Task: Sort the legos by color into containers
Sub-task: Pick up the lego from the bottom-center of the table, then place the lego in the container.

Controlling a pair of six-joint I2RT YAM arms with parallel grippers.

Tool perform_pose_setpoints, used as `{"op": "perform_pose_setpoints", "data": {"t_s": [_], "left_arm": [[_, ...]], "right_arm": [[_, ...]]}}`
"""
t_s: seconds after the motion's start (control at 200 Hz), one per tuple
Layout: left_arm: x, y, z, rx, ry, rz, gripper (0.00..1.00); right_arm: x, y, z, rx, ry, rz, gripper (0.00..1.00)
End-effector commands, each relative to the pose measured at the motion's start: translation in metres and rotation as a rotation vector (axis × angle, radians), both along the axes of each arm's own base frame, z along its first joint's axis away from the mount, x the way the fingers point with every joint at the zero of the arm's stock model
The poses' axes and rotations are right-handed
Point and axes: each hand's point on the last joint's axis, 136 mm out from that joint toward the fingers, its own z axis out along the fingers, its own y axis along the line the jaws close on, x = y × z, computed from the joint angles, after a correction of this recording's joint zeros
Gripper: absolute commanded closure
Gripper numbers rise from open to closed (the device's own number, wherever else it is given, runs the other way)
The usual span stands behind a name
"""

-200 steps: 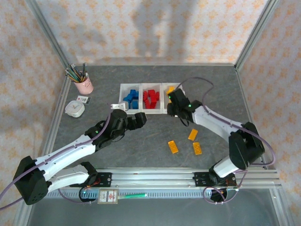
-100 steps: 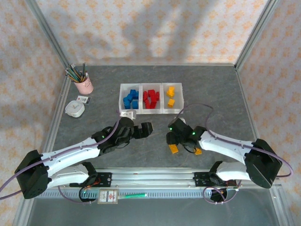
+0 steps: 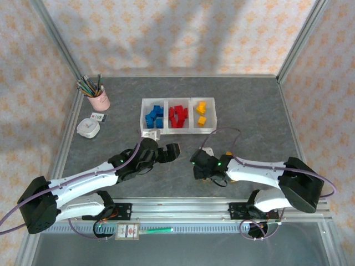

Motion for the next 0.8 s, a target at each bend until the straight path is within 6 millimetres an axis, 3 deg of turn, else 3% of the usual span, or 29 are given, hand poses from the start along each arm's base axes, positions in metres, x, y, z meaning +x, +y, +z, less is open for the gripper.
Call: {"op": "perform_pose_setpoints", "data": {"t_s": [0.0,0.23,0.435,0.571,0.796], "left_arm": [[0.003,0.004,-0.001,0.023,-0.010,0.024,0.01],[0.002,0.007,-0.002,0.034,-0.009,0.031,0.01],[0.005,0.012,0.011,0.035,-0.044,0.046,0.01],[0.012,0.018,0.032,0.032,-0.095,0.085,0.01],[0.027,0.032,0.060,0.033,-0.151,0.136,0.01]], "right_arm": [[0.007,-0.003,0.005,-0.045,-0.043,-0.020,0.52],[0.012,-0.006,0.008,-0.085,-0.065,-0.037,0.67],[0.032,0.005,0.047,-0.040,-0.140,-0.054,0.68],[0.063,0.007,0.085,0.002,-0.201,-0.101,0.66],[0.131,-0.003,0.122,-0.017,-0.296,-0.179,0.65]]}}
